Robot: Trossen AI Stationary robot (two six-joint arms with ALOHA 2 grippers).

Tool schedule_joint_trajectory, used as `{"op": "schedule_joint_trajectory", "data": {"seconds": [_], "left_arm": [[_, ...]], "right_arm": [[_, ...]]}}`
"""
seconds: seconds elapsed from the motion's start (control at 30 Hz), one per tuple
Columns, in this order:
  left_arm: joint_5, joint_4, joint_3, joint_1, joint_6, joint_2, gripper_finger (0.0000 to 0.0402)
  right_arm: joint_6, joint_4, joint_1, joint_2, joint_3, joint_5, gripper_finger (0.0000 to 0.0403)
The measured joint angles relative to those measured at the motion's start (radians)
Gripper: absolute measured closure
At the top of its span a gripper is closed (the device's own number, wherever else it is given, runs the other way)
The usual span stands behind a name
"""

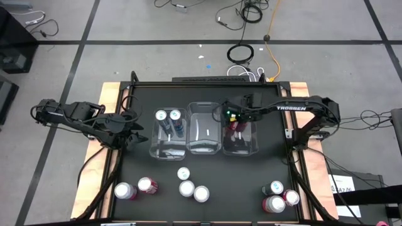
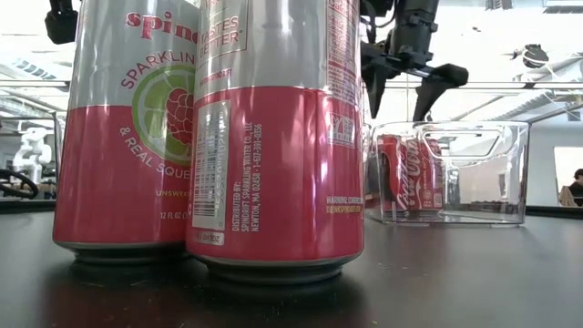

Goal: Sort soda cans
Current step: Adjust the bottom right red soda can in the right transparent bin

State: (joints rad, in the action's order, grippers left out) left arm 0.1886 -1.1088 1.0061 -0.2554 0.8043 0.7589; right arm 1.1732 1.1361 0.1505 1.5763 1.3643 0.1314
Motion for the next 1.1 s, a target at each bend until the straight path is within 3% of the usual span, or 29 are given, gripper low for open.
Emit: {"op": "schedule_joint_trajectory", "data": {"seconds": [0.2,0.73,1.1], "left_arm": [[0.000,0.000,0.000,0.000,0.000,0.000,0.0077],[0.000,0.000,0.000,0.000,0.000,0.000,0.0077],[0.000,0.000,0.000,0.000,0.000,0.000,0.0077]], "right_arm": [[0.046,0.080,-0.037,0.063,-0.001,0.002,0.0065],[0.073,0.084,-0.055,0.256,-0.002,0.087,0.0065],[0.160,0.096,-0.111,0.298,-0.002,0.307,0.0065]]}}
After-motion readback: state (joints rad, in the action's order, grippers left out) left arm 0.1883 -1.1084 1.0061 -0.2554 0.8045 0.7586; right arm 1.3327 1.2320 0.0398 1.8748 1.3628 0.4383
